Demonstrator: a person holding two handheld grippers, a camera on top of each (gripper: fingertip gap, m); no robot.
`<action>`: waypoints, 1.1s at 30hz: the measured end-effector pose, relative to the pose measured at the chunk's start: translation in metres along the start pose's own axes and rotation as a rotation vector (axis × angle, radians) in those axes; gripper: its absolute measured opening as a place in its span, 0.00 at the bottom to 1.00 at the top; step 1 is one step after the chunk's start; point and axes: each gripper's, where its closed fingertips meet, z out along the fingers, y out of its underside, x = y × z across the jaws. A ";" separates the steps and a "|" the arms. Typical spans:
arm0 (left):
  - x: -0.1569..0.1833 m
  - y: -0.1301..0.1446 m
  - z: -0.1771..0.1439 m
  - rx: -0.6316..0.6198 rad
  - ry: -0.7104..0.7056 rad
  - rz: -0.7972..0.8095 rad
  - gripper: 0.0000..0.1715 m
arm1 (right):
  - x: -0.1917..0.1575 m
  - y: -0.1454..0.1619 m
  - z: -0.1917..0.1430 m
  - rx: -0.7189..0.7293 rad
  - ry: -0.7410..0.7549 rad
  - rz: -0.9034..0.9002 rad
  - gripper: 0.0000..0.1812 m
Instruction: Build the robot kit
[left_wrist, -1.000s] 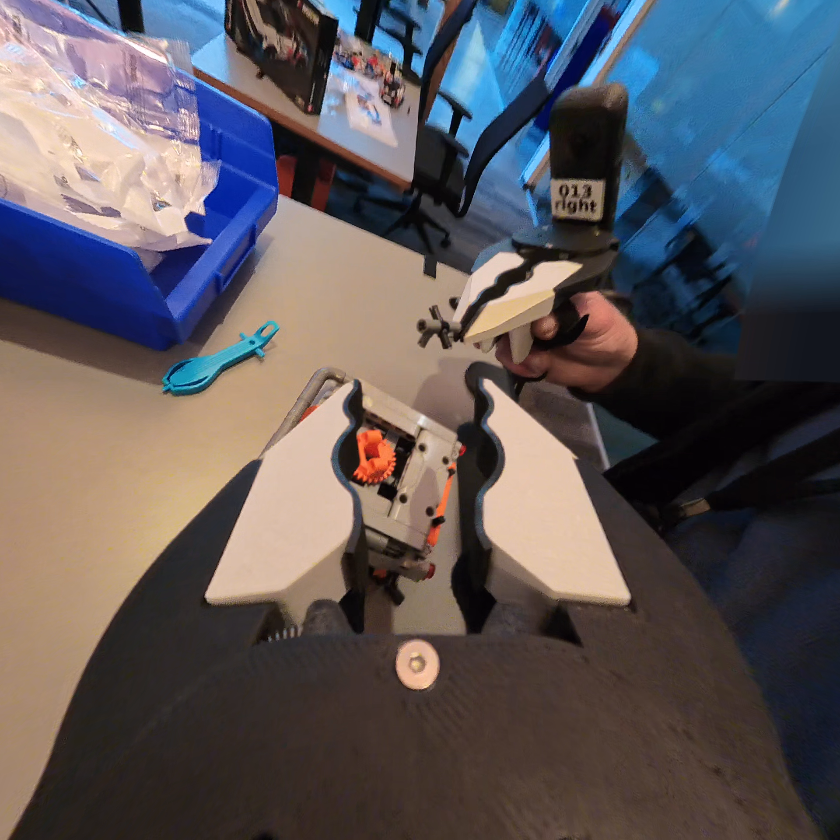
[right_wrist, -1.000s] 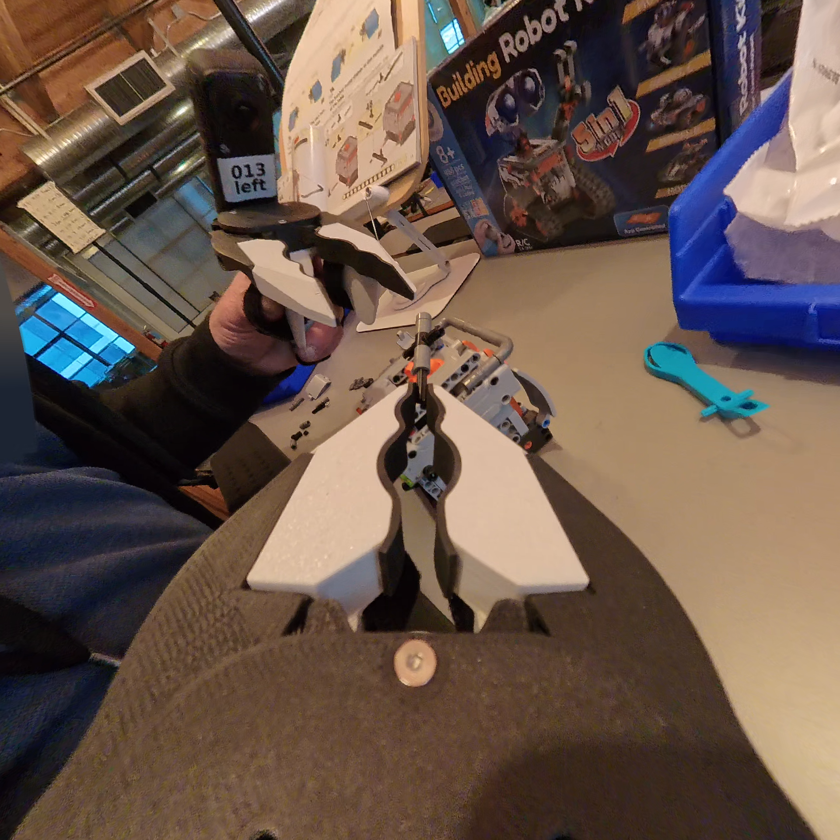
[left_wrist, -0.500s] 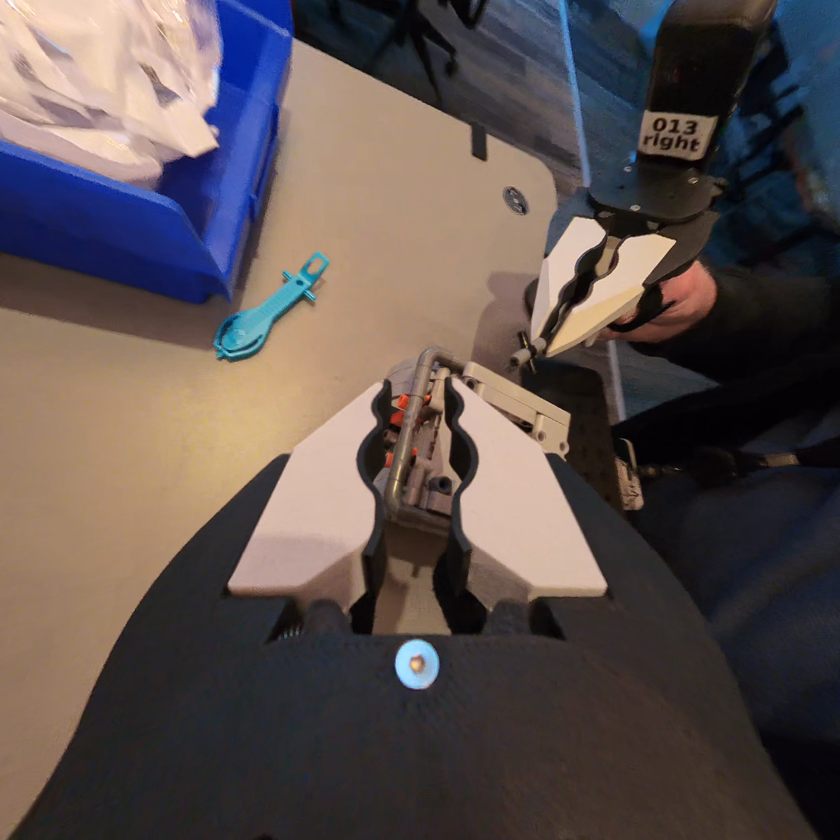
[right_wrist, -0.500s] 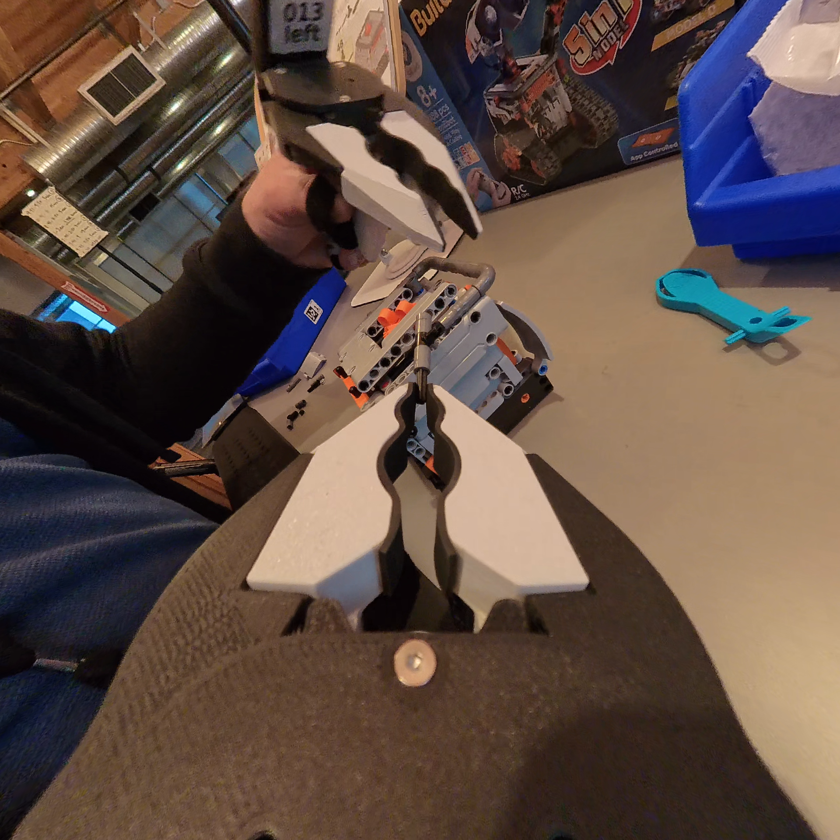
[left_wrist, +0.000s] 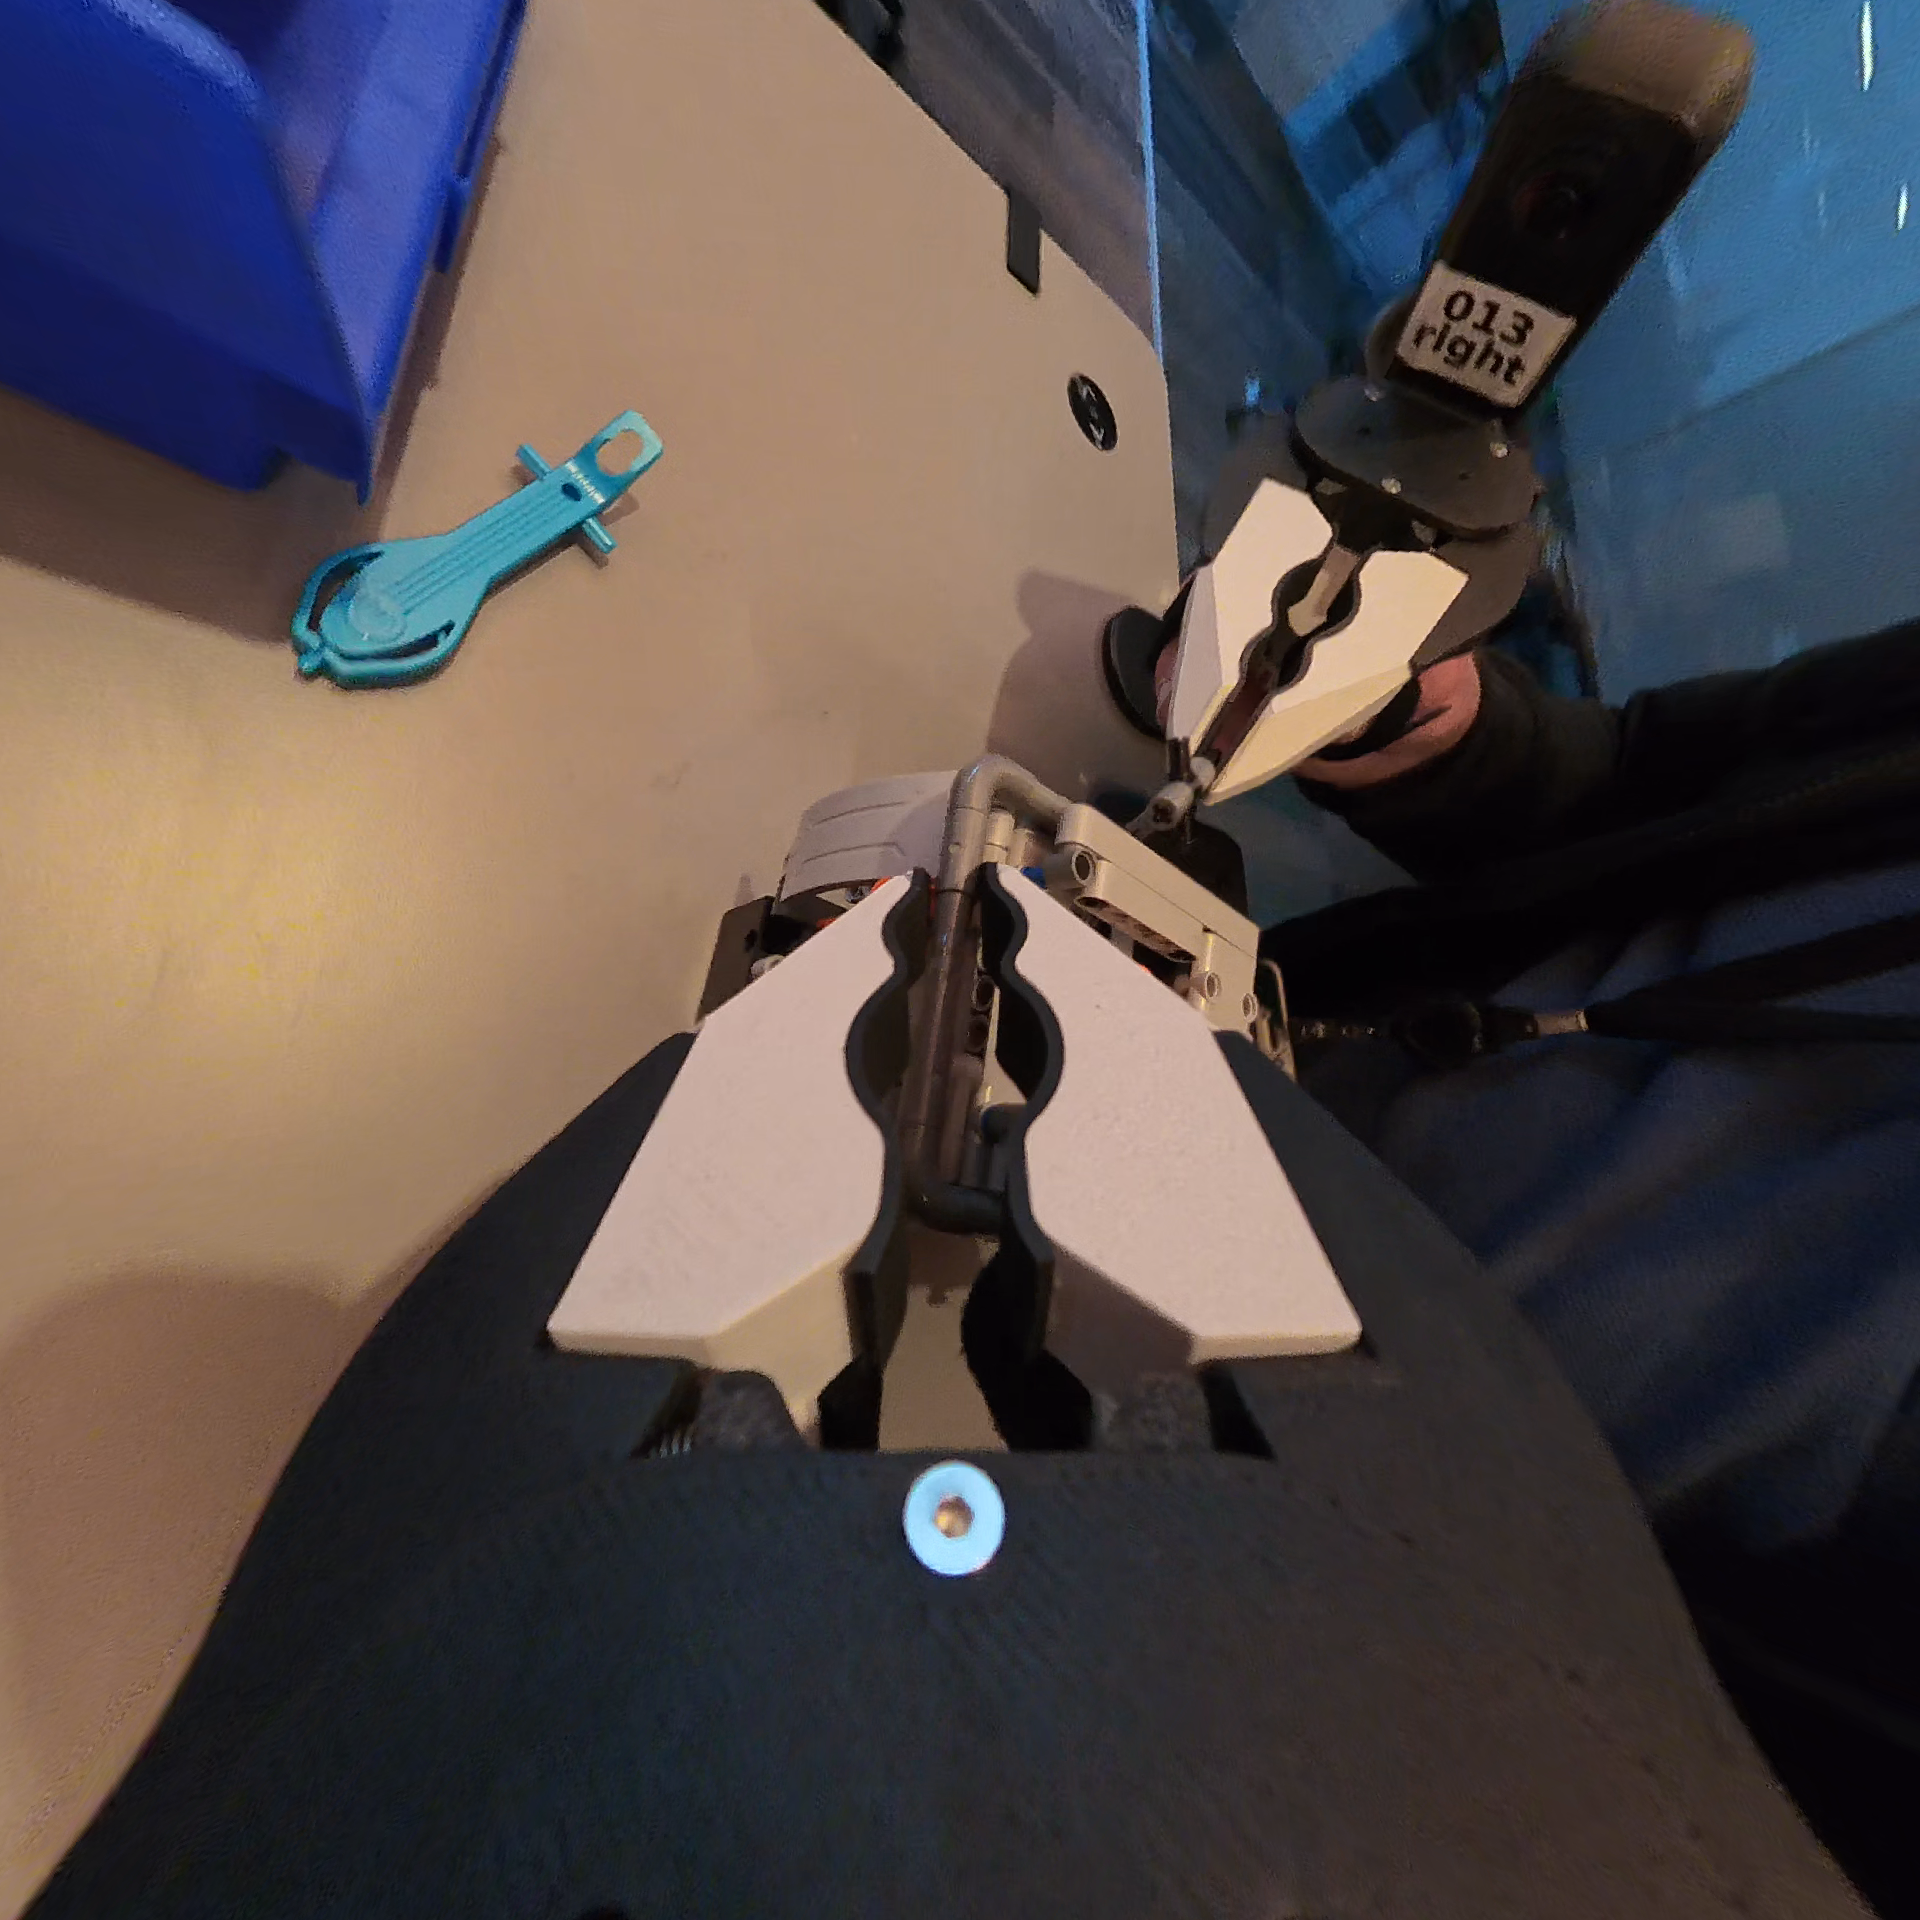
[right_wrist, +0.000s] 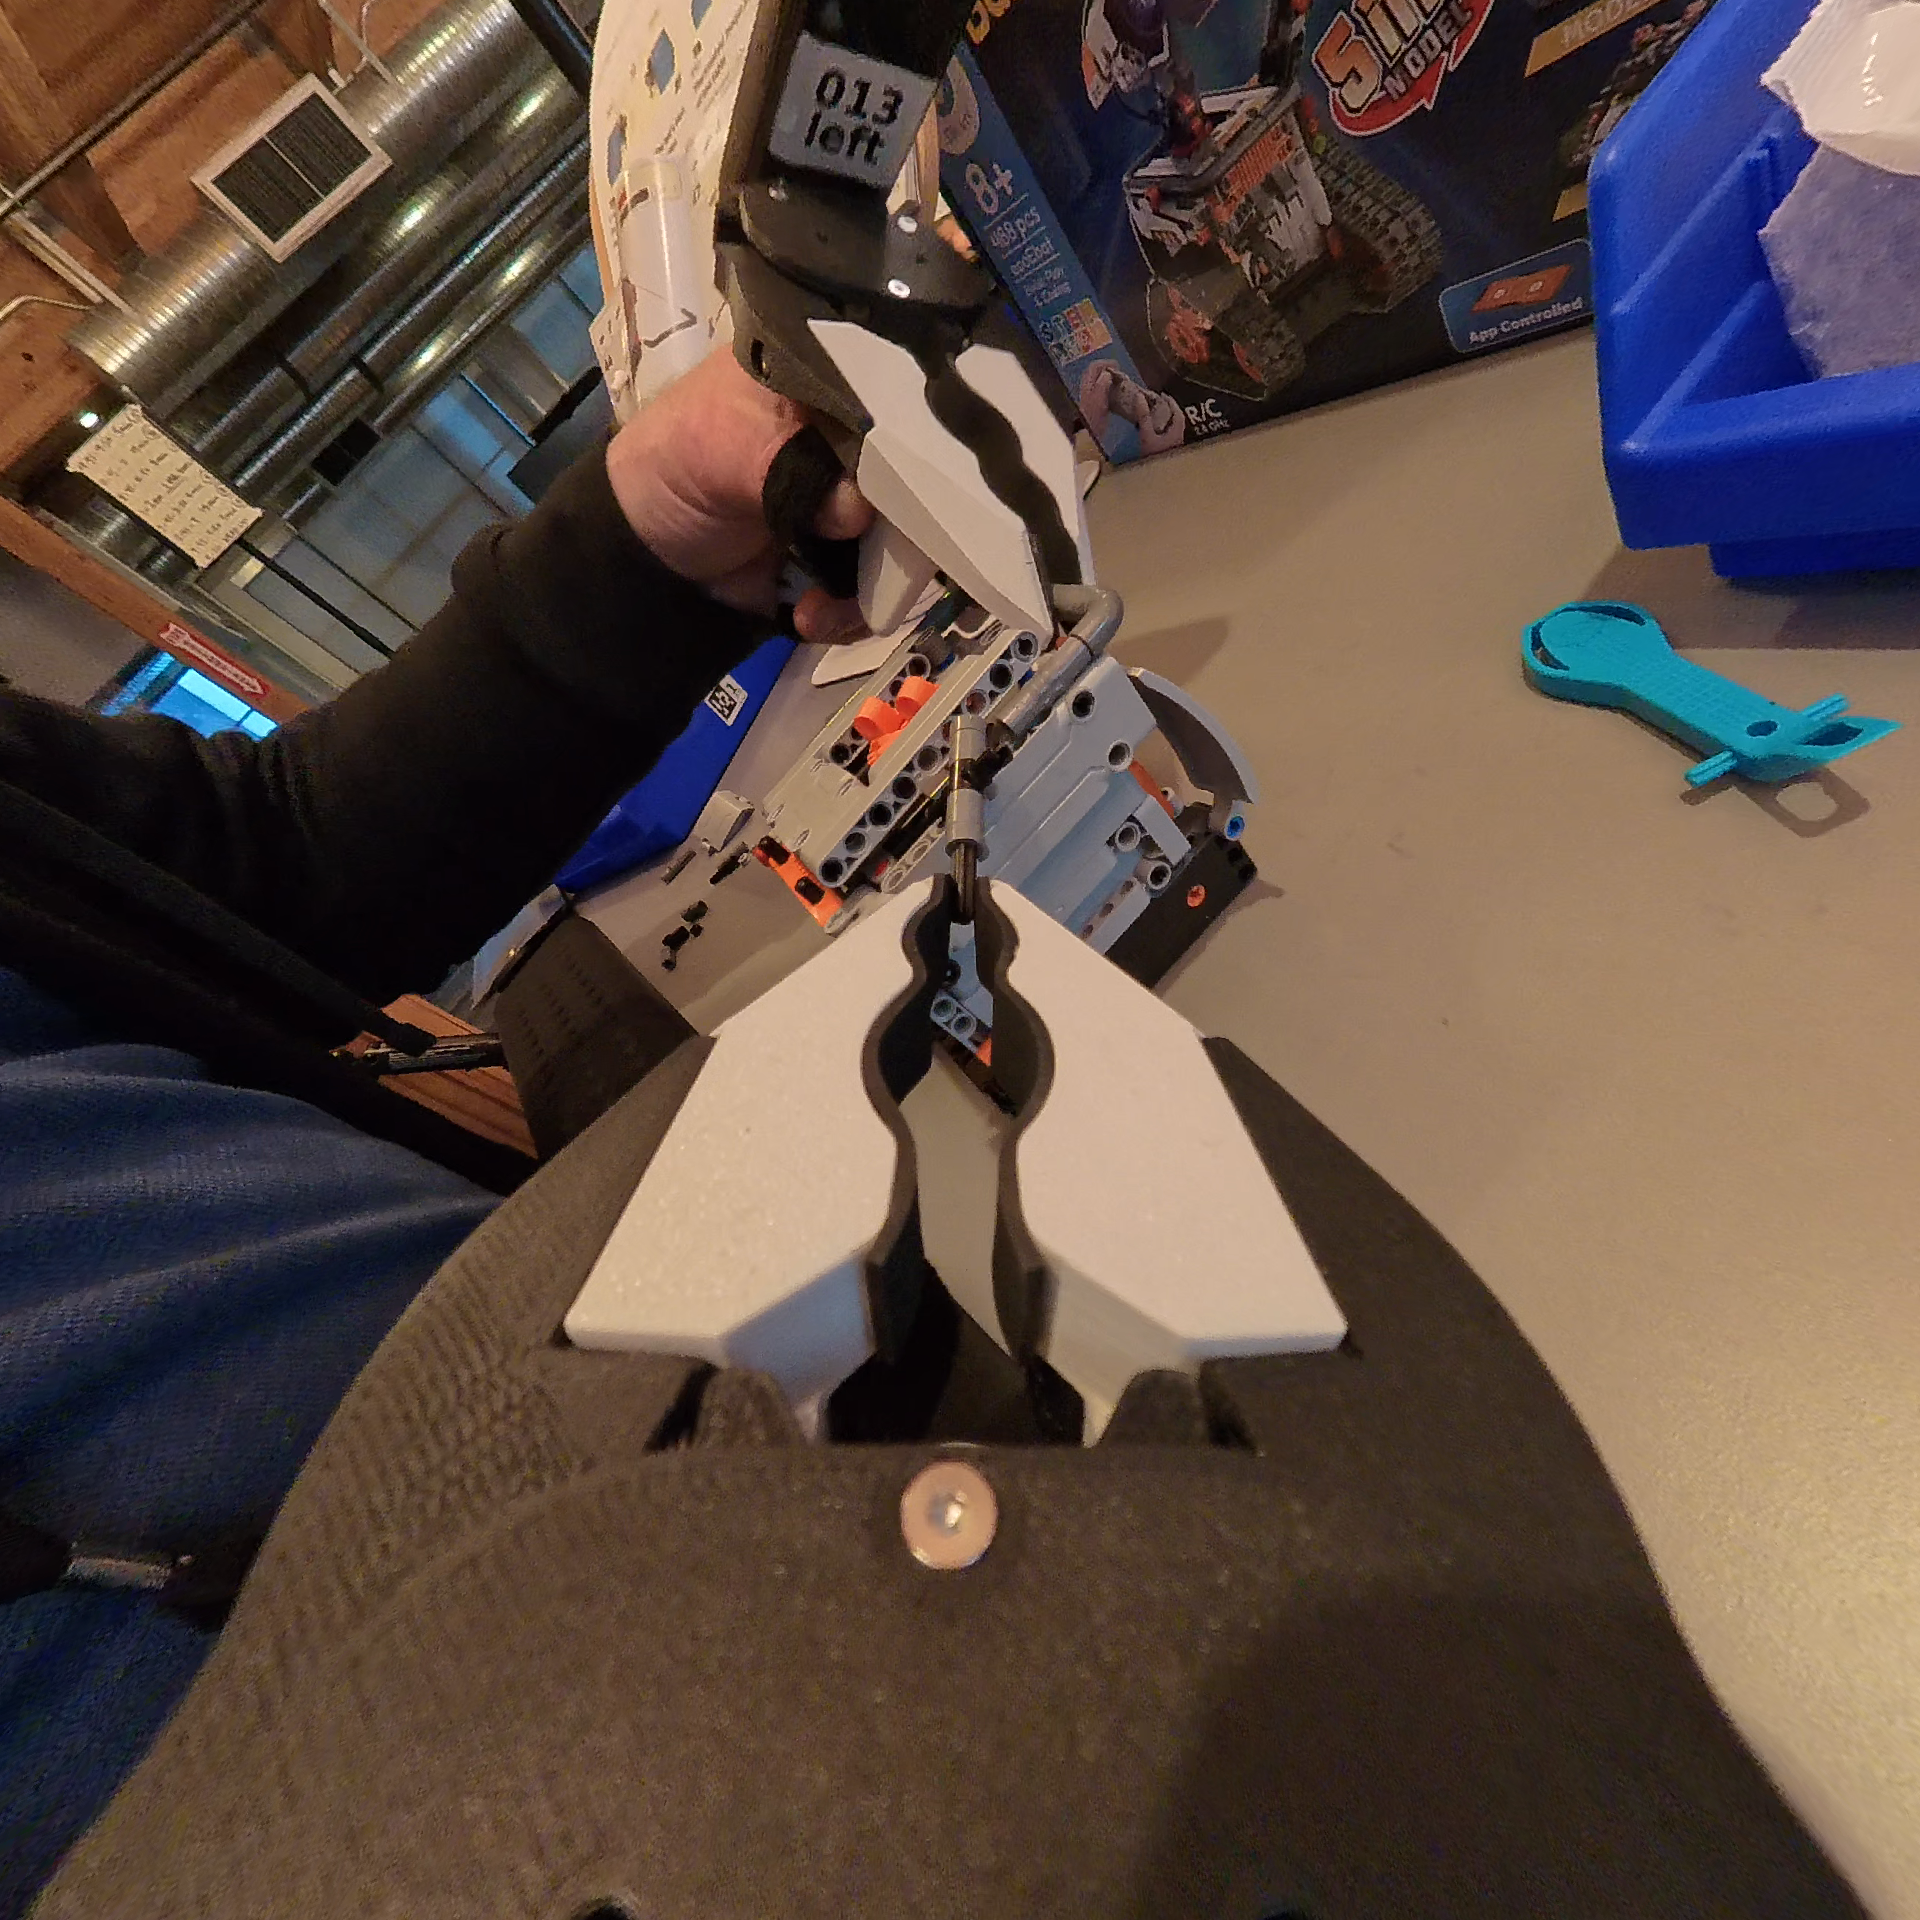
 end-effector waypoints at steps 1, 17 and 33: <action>-0.001 0.002 -0.002 0.026 -0.011 -0.023 0.04 | 0.000 0.000 0.000 -0.003 0.000 0.002 0.00; 0.014 0.007 -0.028 0.205 -0.068 -0.042 0.16 | -0.007 -0.006 0.016 0.019 -0.070 0.097 0.00; 0.005 0.007 -0.017 0.179 0.033 -0.088 0.06 | -0.005 -0.002 0.025 0.034 -0.042 0.142 0.00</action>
